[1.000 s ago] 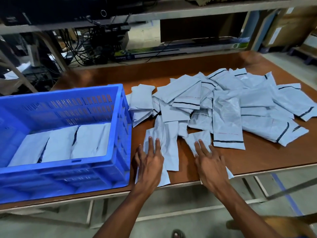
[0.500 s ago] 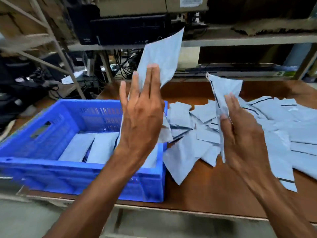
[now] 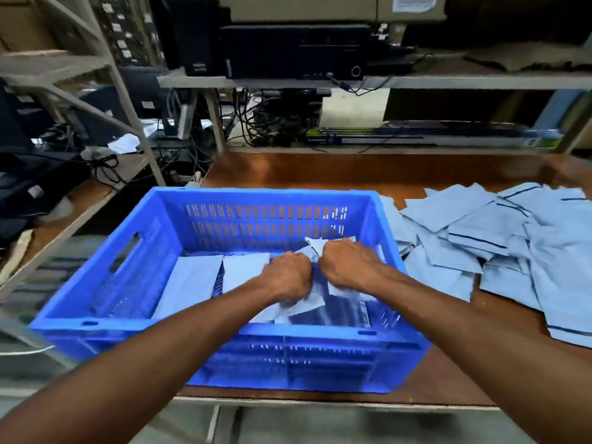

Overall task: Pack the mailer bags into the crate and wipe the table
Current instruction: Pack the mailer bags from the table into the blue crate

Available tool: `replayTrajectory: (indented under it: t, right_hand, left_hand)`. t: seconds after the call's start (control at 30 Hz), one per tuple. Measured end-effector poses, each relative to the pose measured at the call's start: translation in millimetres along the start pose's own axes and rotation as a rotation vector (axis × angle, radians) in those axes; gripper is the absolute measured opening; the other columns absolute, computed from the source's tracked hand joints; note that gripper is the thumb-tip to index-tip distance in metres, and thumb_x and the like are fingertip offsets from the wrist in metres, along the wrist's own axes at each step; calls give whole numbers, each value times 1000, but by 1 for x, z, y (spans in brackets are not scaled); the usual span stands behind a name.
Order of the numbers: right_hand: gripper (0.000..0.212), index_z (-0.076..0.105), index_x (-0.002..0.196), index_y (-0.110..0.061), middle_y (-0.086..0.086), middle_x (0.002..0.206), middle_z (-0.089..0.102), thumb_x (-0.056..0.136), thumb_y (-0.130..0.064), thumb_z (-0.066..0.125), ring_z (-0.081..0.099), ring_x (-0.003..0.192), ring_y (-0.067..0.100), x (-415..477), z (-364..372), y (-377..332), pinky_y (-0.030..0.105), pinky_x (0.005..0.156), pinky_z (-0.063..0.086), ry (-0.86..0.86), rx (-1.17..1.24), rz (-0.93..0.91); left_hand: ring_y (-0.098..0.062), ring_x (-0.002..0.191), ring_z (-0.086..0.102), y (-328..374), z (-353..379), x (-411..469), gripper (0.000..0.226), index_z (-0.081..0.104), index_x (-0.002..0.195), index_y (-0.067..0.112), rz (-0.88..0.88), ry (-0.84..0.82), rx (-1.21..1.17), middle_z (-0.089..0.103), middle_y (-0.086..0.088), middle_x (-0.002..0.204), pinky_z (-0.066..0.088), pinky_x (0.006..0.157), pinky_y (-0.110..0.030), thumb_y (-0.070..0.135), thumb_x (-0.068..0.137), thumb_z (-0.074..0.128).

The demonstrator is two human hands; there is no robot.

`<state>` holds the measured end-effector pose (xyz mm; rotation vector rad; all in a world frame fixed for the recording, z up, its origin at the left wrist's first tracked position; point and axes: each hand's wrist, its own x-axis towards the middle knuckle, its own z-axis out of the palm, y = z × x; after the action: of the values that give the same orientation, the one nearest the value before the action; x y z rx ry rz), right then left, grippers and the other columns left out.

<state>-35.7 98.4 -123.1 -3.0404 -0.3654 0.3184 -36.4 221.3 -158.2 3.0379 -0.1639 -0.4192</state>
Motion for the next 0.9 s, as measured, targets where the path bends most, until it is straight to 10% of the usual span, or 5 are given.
replayTrajectory:
  t: [0.2,0.47,0.57,0.77,0.9]
  right_hand:
    - [76,26,153,-18,11,156,30,87,-42,55,42,136,33,28,50,11,44,108,40,-543,-251,112]
    - [89,18,155,-20,10,156,32,81,-41,62,50,129,34,35,56,14,45,99,46,-647,-324,50]
    - [40,62,125,-14,12,127,60,86,-21,56,64,104,34,24,28,15,42,82,55,-309,-280,-123]
    - [26,67,103,-23,-5,96,70,89,-19,45,64,82,15,-15,-54,113,30,76,51,854,535,-149]
    - [25,70,85,-22,4,89,74,81,-26,46,67,84,27,-22,-16,212,38,76,55,606,416,234]
  left_hand:
    - [-40,149,-11,-34,17,23,87,-15,155,23,126,-483,216,-22,-8,162,3,120,-54,69,95,29]
    - [-37,148,-18,-35,42,33,91,-20,153,27,95,-503,385,-25,-5,161,2,117,-61,71,93,32]
    - [-36,149,-18,-31,36,33,92,-13,156,24,38,-470,341,-19,-6,163,4,118,-58,73,92,31]
    - [-33,145,24,6,-19,25,68,26,151,26,153,166,36,28,-8,158,31,112,-55,63,95,38]
    - [-28,138,36,93,-43,6,56,43,142,20,398,435,-230,44,-7,147,32,112,-46,52,96,47]
